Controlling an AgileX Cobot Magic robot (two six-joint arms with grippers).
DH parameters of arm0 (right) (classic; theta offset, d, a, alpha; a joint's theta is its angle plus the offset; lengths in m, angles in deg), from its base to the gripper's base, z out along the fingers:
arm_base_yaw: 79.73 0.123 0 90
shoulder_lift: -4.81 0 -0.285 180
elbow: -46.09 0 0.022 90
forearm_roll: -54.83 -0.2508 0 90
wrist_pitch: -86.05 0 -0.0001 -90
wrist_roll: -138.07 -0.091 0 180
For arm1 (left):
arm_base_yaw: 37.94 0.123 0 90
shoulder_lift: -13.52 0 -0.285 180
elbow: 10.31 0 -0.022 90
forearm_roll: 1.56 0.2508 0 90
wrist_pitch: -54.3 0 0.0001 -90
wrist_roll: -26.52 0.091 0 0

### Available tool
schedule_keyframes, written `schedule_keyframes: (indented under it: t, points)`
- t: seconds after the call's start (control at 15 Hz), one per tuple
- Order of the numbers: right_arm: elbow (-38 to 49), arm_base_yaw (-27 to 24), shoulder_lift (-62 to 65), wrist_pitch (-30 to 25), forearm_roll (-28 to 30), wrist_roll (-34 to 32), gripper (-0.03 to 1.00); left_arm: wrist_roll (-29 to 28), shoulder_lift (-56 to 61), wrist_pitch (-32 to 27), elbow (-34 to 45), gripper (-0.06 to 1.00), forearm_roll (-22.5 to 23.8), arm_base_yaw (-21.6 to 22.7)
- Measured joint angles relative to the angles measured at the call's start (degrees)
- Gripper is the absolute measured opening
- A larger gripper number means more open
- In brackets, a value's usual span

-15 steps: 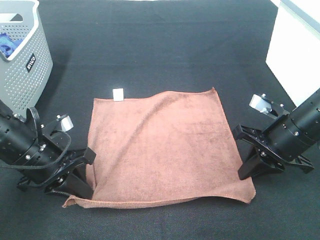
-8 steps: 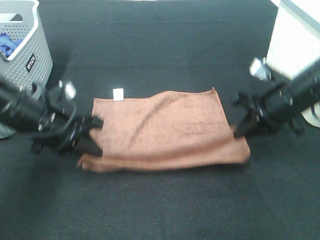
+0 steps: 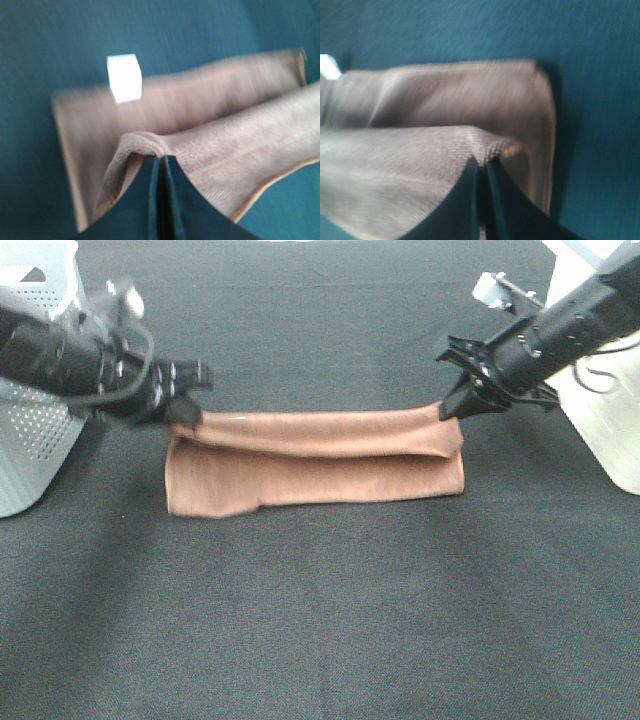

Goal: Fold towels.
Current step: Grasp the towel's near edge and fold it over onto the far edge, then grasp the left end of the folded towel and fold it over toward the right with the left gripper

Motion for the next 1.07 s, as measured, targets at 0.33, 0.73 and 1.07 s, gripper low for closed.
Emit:
schedule_keyframes:
  t: [0.33, 0.73, 1.07]
  points:
    - [-5.6, 0.0, -5.3, -0.2, 2.5, -2.3, 0.01, 0.1, -6.6, -3.0, -4.4, 0.00, 1.8, 0.0]
    - [-5.8, 0.0, -5.8, -0.6, 2.6, -3.2, 0.63, -0.9, -9.6, -4.1, -4.5, 0.64, 2.0, 0.0]
    - [-5.8, 0.0, -3.0, -9.0, 9.9, -11.9, 0.68, -17.7, -9.6, -4.1, -4.6, 0.81, 13.6, 0.0]
